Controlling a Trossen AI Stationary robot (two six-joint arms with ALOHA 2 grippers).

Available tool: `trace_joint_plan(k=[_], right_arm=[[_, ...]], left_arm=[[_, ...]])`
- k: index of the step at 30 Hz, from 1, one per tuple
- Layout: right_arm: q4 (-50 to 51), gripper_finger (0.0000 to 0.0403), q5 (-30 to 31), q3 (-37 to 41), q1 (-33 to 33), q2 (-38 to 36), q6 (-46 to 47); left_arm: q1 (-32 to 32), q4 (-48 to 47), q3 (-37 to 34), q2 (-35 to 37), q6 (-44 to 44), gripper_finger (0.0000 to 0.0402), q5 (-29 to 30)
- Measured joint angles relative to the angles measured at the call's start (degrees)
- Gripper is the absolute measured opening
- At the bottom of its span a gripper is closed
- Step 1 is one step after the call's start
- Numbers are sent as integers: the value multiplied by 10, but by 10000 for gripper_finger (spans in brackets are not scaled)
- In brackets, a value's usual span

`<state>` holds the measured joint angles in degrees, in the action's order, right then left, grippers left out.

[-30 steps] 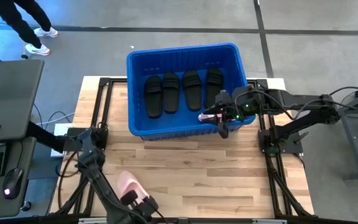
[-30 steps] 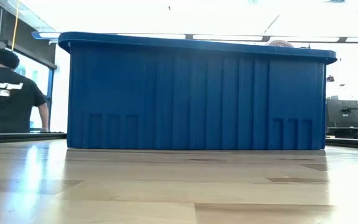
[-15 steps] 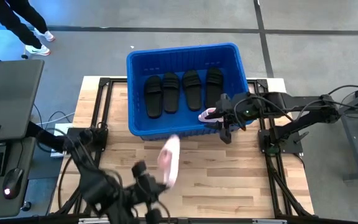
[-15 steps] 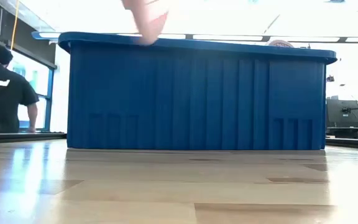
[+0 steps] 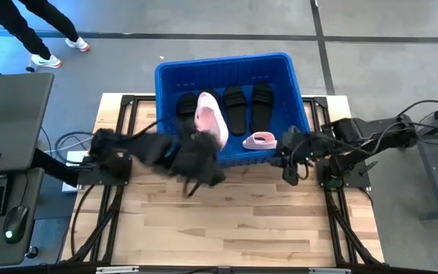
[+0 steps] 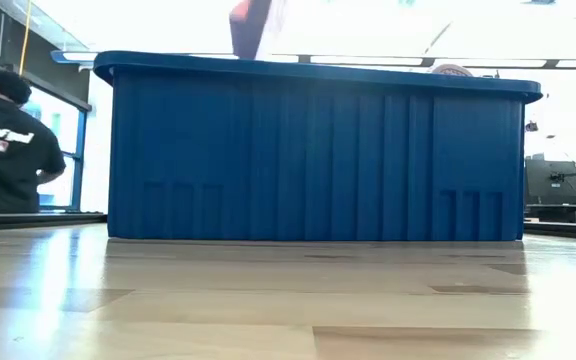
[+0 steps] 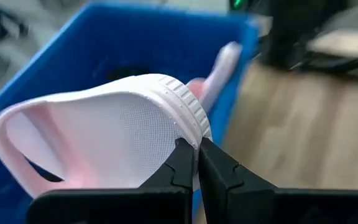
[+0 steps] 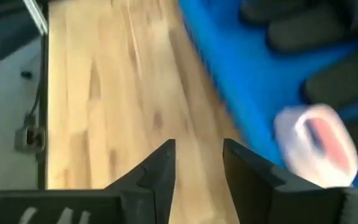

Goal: Pick and place slides into bin
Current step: Put the pink slide into the blue bin

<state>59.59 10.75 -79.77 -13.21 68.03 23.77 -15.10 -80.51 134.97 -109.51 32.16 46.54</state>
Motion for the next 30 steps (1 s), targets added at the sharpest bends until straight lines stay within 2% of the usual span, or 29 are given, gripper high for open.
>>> trace_joint_plan(k=[3,7,11,18,22,25,30], right_arm=[[79,116,6,0,-23,3,56],[156,104,99,0,-38,11,82],[177,91,167,0,-21,14,78],[177,49,122,0,48,30,88],[163,6,77,0,64,53,98],[148,12,67,0,63,72,94],[150,3,82,0,73,112,83]], left_arm=[[67,-13,-15,-19,-11,0,-57],[132,-12,-43,-47,-29,0,-145],[173,-1,-73,-77,-59,0,-223],[217,13,-96,-106,-106,0,-263],[251,11,-115,-108,-123,0,-330],[273,10,-142,-107,-130,0,-379],[303,36,-181,-106,-145,11,-415]])
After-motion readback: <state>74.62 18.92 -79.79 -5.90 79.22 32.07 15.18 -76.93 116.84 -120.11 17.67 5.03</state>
